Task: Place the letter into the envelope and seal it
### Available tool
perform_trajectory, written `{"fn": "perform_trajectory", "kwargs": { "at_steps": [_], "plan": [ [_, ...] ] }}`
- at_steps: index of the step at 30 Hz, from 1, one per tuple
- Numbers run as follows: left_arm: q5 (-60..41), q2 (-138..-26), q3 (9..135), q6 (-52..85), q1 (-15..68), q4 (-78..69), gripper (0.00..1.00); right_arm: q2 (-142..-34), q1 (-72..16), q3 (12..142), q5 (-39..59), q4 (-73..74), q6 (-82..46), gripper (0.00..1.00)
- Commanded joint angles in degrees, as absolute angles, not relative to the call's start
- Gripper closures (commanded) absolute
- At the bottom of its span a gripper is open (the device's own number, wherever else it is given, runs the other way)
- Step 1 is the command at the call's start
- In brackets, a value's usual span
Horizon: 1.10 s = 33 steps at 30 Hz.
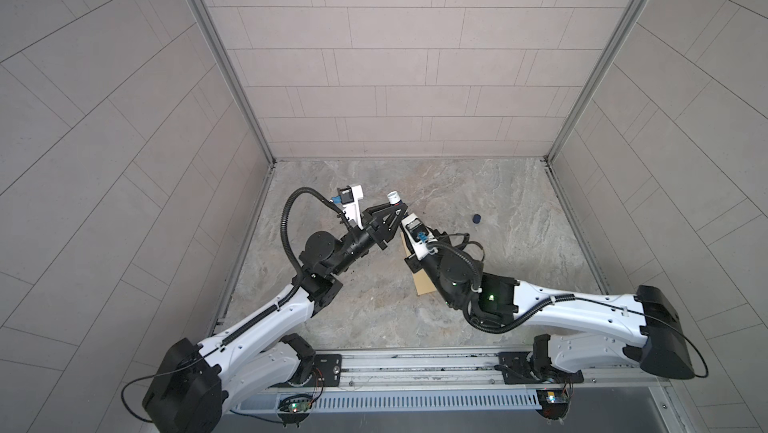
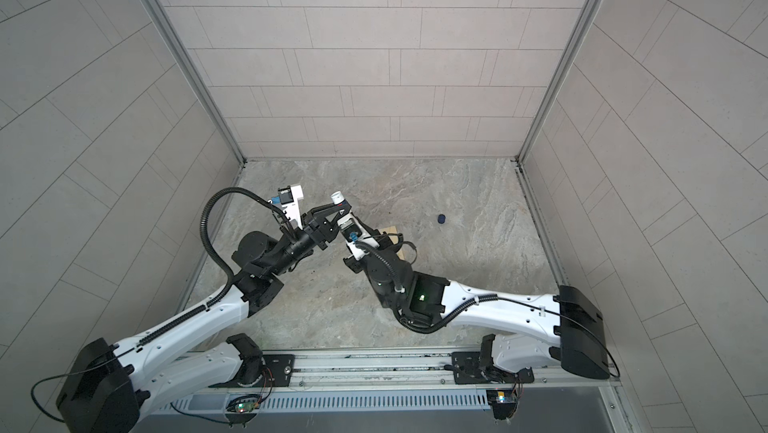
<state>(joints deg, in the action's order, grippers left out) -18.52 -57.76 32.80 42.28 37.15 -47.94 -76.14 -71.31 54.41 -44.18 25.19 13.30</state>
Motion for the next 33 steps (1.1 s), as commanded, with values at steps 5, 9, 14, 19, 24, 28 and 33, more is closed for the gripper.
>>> {"fn": "perform_trajectory", "kwargs": {
  "at_steps": [5, 9, 14, 19, 24, 28, 33],
  "plan": [
    [-16.65, -57.96, 34.1, 39.91, 37.92, -42.6, 1.0, -85.14, -77.35, 56.86, -56.6, 37.4, 34.15, 1.0],
    [-16.4, -57.23, 34.1, 38.83, 37.96, -41.48, 1.0, -80.75, -76.61, 55.71, -48.87, 30.1, 25.53, 0.93],
    [-16.25, -55.04, 34.79, 35.06, 37.92, -37.02, 1.0, -71.07, -71.03, 53.46, -27.85, 15.2, 13.0, 0.45],
    [-17.07, -52.6, 35.63, 27.05, 37.95, -31.4, 1.0, -60.01, -59.8, 49.63, -4.18, 7.26, 1.42, 0.24],
    [-18.31, -50.19, 33.94, 17.39, 38.04, -30.79, 1.0, -53.19, -48.68, 48.27, 14.08, 1.92, -6.83, 0.19],
    [-18.15, -49.09, 30.98, 10.93, 39.0, -34.0, 1.0, -54.11, -43.89, 51.35, 22.97, -3.29, -11.59, 0.17],
    [-17.47, -48.96, 30.37, 4.68, 40.28, -32.05, 1.0, -56.09, -42.36, 56.03, 27.79, -9.14, -14.79, 0.16]
  ]
}}
